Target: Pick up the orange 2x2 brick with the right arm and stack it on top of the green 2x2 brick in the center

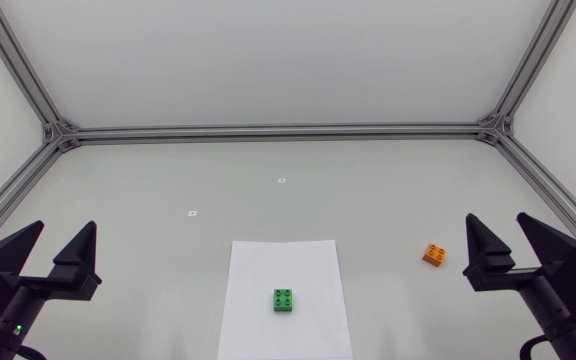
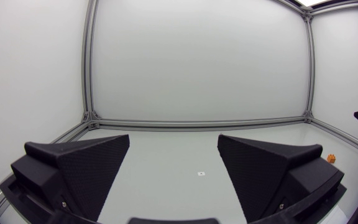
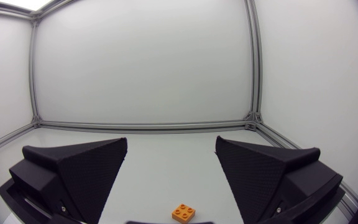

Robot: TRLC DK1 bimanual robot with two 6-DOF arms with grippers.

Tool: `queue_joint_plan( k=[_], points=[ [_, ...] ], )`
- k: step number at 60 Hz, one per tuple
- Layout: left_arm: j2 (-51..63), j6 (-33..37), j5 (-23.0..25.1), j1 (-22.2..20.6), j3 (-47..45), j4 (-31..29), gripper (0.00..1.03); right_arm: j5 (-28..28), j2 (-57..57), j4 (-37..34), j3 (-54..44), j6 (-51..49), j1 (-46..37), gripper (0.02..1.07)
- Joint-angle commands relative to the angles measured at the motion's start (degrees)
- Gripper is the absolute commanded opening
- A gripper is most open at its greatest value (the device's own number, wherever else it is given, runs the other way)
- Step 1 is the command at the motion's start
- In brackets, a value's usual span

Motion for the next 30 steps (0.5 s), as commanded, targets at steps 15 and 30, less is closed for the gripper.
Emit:
queue_joint_plan(
  k=[15,30],
  points=[
    [-0.45,0.75,0.23,0.14,-2.35,-0.76,0.99,-0.14,-0.69,0.01,-1.34,0.77,-0.11,1.03],
    [-0.45,0.75,0.23,0.14,-2.35,-0.84,0.99,0.03,-0.6,-0.34,3.49,0.42,-0.29,1.03]
  ],
)
